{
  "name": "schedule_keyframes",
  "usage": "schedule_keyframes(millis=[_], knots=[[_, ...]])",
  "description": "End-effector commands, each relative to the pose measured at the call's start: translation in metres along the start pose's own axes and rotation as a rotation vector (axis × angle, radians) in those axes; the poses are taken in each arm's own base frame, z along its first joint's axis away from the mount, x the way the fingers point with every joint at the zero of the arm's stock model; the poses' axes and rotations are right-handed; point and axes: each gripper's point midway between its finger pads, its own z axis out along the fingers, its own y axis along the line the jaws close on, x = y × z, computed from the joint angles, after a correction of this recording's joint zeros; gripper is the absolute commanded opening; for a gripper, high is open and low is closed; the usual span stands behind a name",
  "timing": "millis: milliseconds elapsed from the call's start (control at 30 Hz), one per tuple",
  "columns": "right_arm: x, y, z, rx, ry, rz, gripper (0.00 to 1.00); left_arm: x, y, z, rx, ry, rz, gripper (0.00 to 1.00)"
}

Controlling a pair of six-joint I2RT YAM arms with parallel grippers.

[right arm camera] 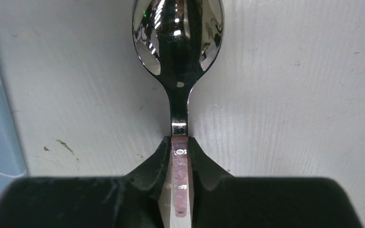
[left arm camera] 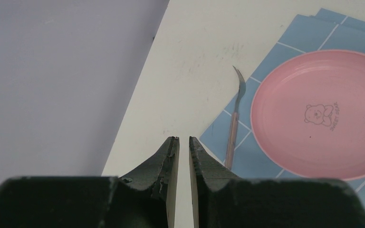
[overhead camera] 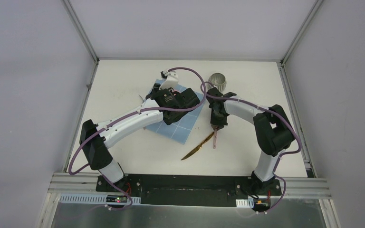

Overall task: Set the dinner table for one person
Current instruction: Pick up the spoon from the center of the board, then place the spoon on the napkin.

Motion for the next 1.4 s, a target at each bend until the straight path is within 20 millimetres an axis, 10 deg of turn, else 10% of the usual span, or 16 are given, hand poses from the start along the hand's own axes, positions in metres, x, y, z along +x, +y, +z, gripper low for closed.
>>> schedule_keyframes(millis=[0, 867, 1367], knots=[[-0.025, 0.03, -0.028, -0.076, -0.119, 0.011, 0.0, -0.005, 0.002, -0.003, 0.012, -0.007, -0.051, 0.16], [-0.087, 0.143, -0.026, -0.238, -0.15, -0.015, 0.0, -0.003, 0.017, -0.004, -0.007, -0.025, -0.052, 0.17], [-0.1, 0.158, -0.016, -0.249, -0.13, -0.006, 0.03, 0.001, 0.019, -0.003, -0.012, -0.027, -0.043, 0.18]])
